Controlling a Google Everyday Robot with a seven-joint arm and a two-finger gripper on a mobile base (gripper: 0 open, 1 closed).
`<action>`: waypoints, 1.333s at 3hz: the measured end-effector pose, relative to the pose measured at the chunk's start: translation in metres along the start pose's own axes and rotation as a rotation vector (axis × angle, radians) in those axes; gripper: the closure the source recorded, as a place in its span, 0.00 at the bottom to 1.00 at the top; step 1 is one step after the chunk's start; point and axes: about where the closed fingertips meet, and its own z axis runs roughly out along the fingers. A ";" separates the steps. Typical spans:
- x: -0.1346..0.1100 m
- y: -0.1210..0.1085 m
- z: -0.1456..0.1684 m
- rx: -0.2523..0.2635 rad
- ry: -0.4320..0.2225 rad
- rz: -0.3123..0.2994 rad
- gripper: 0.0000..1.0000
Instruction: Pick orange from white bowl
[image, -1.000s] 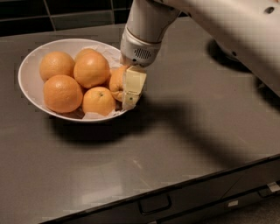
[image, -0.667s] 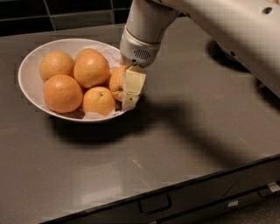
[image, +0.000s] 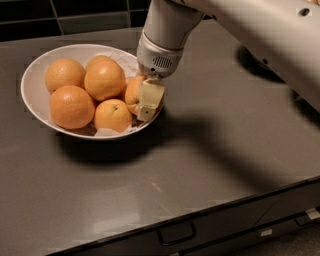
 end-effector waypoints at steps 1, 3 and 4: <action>0.000 0.000 0.000 0.000 0.000 0.000 0.71; -0.005 0.005 -0.017 0.050 -0.012 -0.010 1.00; -0.005 0.008 -0.023 0.069 -0.017 -0.014 1.00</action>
Offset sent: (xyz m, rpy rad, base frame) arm -0.0052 -0.0028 0.0149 0.0006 -0.0410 -0.0121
